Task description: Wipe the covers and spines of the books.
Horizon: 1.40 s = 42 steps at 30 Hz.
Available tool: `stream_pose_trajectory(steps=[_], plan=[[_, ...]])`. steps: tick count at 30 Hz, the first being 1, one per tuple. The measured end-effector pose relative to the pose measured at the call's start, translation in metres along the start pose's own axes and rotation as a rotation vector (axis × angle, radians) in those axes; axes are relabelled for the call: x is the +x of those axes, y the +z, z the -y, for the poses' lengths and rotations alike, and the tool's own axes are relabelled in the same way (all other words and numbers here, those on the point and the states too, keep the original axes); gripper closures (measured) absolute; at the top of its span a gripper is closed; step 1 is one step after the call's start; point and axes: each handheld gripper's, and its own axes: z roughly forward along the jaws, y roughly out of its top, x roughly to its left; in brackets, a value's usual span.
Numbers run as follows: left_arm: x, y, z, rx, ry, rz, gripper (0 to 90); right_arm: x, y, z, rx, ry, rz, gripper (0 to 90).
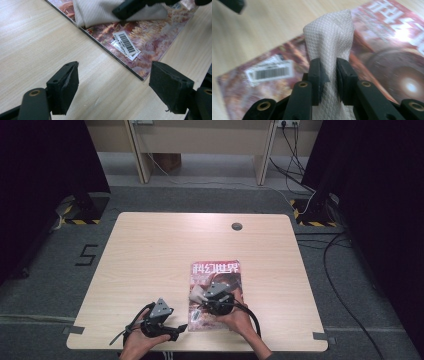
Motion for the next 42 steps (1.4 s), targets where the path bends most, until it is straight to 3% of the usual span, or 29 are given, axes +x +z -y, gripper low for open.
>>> stream_pose_trajectory(steps=[16, 21, 33, 38, 42], plan=[[-0.003, 0.002, 0.001, 0.015, 0.012, 0.011, 23.4, -0.066, -0.029, 0.04, 0.003, 0.178, 0.164, 75.6], [-0.002, 0.003, 0.0, 0.019, 0.014, 0.013, 23.6, -0.08, -0.03, 0.044, -0.008, 0.22, 0.179, 75.9], [-0.002, 0.003, 0.0, 0.019, 0.011, 0.012, 23.8, -0.082, -0.03, 0.043, 0.004, 0.219, 0.204, 75.8], [-0.001, 0.003, -0.001, 0.018, 0.009, 0.01, 23.9, -0.067, -0.03, 0.04, 0.009, 0.184, 0.173, 75.7], [-0.002, 0.003, -0.001, 0.018, 0.012, 0.01, 23.9, -0.048, -0.026, 0.033, 0.014, 0.127, 0.129, 75.7]])
